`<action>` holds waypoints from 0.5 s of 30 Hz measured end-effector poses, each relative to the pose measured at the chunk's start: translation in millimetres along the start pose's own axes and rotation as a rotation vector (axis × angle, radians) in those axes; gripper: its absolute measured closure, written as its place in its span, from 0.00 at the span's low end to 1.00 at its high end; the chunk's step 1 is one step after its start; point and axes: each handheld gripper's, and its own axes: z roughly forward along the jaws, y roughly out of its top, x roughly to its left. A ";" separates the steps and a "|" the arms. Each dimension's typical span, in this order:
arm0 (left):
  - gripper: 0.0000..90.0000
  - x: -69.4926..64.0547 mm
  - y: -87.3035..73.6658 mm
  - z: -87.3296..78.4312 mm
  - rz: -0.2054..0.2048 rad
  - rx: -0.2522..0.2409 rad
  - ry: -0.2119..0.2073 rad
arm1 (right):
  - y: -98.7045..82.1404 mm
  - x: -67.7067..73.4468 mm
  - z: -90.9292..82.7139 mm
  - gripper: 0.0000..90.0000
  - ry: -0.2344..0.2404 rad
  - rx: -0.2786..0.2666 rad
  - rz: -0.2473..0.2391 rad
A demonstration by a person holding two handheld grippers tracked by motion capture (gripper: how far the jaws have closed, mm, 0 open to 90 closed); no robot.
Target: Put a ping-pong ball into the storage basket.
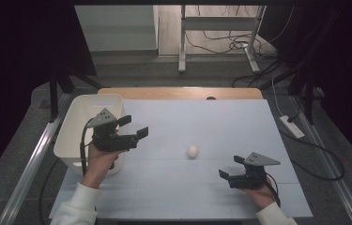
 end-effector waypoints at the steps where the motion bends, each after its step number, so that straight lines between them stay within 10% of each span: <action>1: 0.18 -1.1 -0.4 0.9 -0.001 -0.003 -0.003 | 0.2 0.0 0.5 0.12 0.000 0.002 -0.004; 15: 0.18 -14.7 -9.6 26.4 0.023 0.036 -0.047 | 1.2 3.1 0.4 0.12 0.012 -0.006 -0.019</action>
